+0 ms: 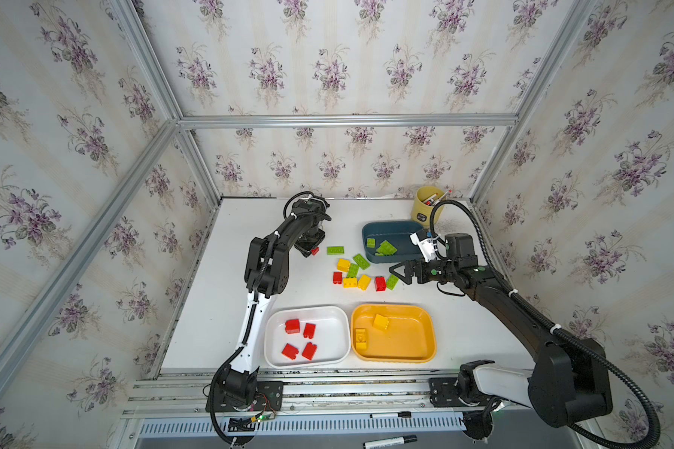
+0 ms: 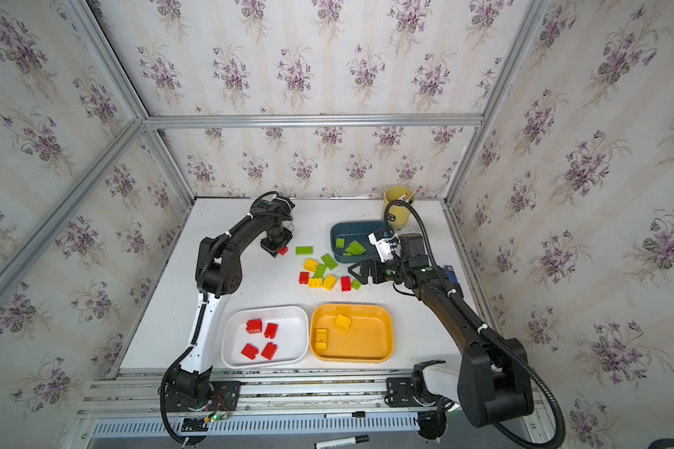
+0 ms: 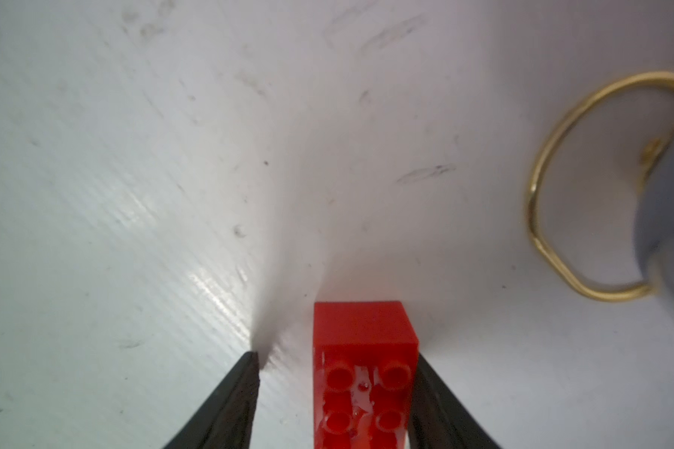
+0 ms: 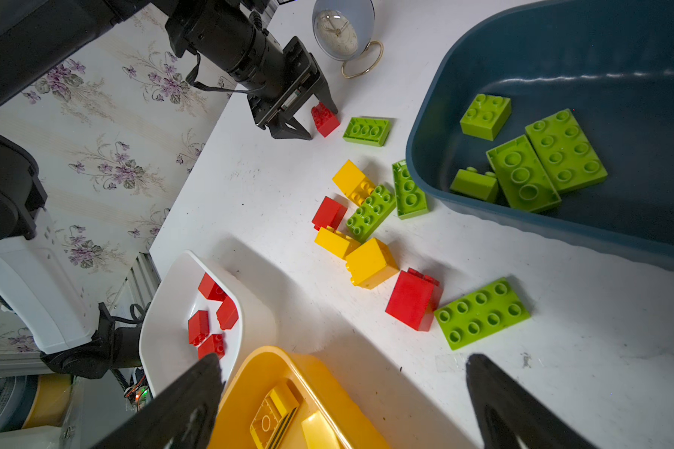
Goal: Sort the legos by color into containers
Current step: 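Lower the left gripper and grasp a small red brick near the clock, then carry the red brick with the left gripper into the white tray and release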
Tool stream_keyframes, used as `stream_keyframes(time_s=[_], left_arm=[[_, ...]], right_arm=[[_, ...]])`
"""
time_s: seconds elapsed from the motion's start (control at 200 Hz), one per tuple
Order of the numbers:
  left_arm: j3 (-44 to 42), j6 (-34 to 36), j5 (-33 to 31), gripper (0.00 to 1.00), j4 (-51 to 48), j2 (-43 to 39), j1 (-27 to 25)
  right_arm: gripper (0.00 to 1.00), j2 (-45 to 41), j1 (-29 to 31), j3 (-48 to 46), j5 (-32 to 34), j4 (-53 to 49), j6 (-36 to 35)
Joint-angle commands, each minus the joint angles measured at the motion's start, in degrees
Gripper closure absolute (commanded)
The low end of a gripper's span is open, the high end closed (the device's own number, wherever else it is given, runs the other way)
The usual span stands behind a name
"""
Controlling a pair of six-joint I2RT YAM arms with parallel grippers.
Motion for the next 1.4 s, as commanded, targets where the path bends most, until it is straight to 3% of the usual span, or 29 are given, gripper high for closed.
stream_keyframes(time_s=[0.0,0.085,0.33,0.525,0.685,0.805,0.955,1.154,1.394], left_arm=[[0.1,1.3,-1.32,0.42,-2.77,0.19,0.39],[1.41,3.23,-0.54,0.44,-2.86,1.51,0.61],[1.09,4.57,-1.22,0.65,-2.61,0.42,0.79],[0.41,9.14,-3.18,0.66,-2.44,-4.44,0.7],[-5.05,13.45,-5.35,0.66,-2.09,-11.94,-0.06],[-13.28,17.33,-7.31,0.66,-0.73,-20.11,-2.09],[-31.95,19.52,-6.93,0.66,5.81,-34.99,-5.53],[-53.94,18.26,-3.94,0.66,11.02,-53.75,-10.64],[-69.25,14.23,-1.01,0.67,11.04,-67.71,-20.1]], right_arm=[[0.0,-0.44,-0.03,-0.18,-0.71,2.01,0.32],[0.0,-0.73,-0.03,-0.33,-0.47,1.92,0.25],[0.0,-1.05,-0.02,-0.78,-0.45,1.97,0.37],[0.0,-1.15,-0.03,-0.77,-1.77,2.86,1.53],[0.0,-2.46,0.15,-0.95,-5.59,3.81,3.15],[0.0,-4.31,0.9,-1.45,-8.16,3.67,3.46],[0.0,-6.3,3.24,-2.39,-8.72,3.33,3.48],[0.0,-7.39,8.53,-4.18,-7.06,3.59,3.1],[0.0,-6.19,14.15,-4.69,-4.51,2.98,1.78]])
